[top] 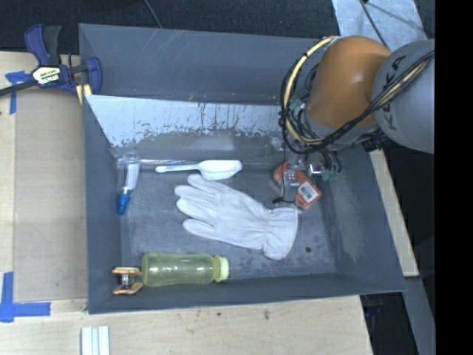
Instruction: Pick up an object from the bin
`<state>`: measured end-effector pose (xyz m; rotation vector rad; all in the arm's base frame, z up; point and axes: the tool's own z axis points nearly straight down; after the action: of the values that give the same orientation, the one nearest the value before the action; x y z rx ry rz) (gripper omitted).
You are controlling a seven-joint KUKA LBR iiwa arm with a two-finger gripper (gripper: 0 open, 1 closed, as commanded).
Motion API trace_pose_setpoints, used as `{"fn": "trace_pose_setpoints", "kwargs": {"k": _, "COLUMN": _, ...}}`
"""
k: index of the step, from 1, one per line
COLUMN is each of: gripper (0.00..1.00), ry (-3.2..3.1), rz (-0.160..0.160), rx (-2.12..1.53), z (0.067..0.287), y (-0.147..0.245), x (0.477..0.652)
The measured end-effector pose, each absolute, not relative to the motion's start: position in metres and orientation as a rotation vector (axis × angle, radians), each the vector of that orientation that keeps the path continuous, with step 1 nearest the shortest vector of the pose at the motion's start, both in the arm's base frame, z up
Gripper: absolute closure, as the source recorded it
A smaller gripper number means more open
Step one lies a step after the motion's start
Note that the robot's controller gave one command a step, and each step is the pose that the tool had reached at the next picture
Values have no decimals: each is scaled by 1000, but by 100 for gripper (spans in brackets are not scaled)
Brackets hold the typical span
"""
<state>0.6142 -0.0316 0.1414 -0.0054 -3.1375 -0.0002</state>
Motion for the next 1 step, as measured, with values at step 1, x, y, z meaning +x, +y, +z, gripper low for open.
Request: {"fn": "trace_pose_setpoints", "kwargs": {"k": 1, "gripper": 0, "ry": -3145, "rz": 0, "rx": -4, "z": 147, "y": -32, "x": 616}}
